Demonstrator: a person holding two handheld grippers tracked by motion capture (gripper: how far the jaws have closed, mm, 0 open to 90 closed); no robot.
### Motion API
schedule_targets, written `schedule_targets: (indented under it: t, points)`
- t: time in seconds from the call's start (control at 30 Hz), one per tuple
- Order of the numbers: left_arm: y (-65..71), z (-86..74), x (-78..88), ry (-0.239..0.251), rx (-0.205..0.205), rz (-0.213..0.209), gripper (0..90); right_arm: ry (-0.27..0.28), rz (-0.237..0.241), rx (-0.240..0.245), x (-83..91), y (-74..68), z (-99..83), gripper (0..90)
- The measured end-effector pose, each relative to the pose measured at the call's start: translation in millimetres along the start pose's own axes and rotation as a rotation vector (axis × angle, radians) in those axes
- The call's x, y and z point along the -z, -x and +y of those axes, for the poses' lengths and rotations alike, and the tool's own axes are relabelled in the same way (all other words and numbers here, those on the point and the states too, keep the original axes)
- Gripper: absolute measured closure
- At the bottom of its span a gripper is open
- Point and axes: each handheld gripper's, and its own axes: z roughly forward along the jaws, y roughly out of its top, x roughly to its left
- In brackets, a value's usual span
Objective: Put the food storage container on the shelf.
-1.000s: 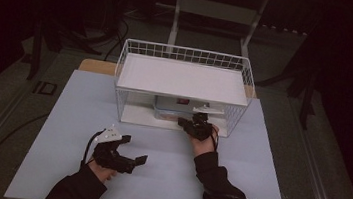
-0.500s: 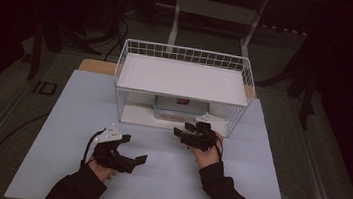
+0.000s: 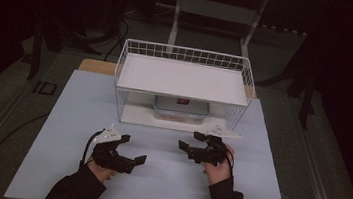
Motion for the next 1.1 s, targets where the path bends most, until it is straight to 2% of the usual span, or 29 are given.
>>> schedule_targets:
  t: [0.03,0.23,0.33,0.43,0.47,0.6,0.63,0.77,0.97,1.1]
  points:
    - [-0.2,0.0,-0.4,-0.001,0.000,-0.002,0.0,0.007,-0.010,0.011,8.8,-1.0,-4.3,20.2]
    - [0.8,0.1,0.5,-0.005,-0.008,-0.005,0.0,0.023,-0.028,0.032,27.1,-3.5,-14.1,20.2]
    - [1.7,0.2,2.3,0.000,-0.011,-0.003,0.0,0.034,-0.027,0.022,35.2,-3.9,-18.6,20.2]
    - [1.8,0.2,2.8,0.003,-0.011,-0.004,0.0,0.039,-0.035,0.035,40.9,-4.3,-20.4,20.2]
    - [2.1,-0.2,4.7,0.007,-0.011,-0.004,0.0,0.042,-0.055,0.044,48.6,-4.8,-22.7,20.1]
    - [1.7,-0.1,7.8,0.006,-0.017,-0.005,0.0,0.058,-0.055,0.035,60.0,-2.9,-25.4,20.0]
    - [1.1,0.2,9.8,0.012,-0.015,-0.005,0.0,0.059,-0.063,0.045,63.6,-2.5,-26.3,19.9]
    - [0.3,0.4,13.8,0.024,-0.020,-0.026,0.0,0.060,-0.075,0.057,78.1,0.2,-32.8,18.8]
    - [1.8,-3.6,20.0,0.034,-0.057,-0.087,0.0,0.047,-0.075,0.057,93.2,3.2,-41.5,17.9]
    - [4.2,-5.8,24.0,0.034,-0.085,-0.105,0.0,0.050,-0.085,0.052,102.7,5.0,-46.7,17.8]
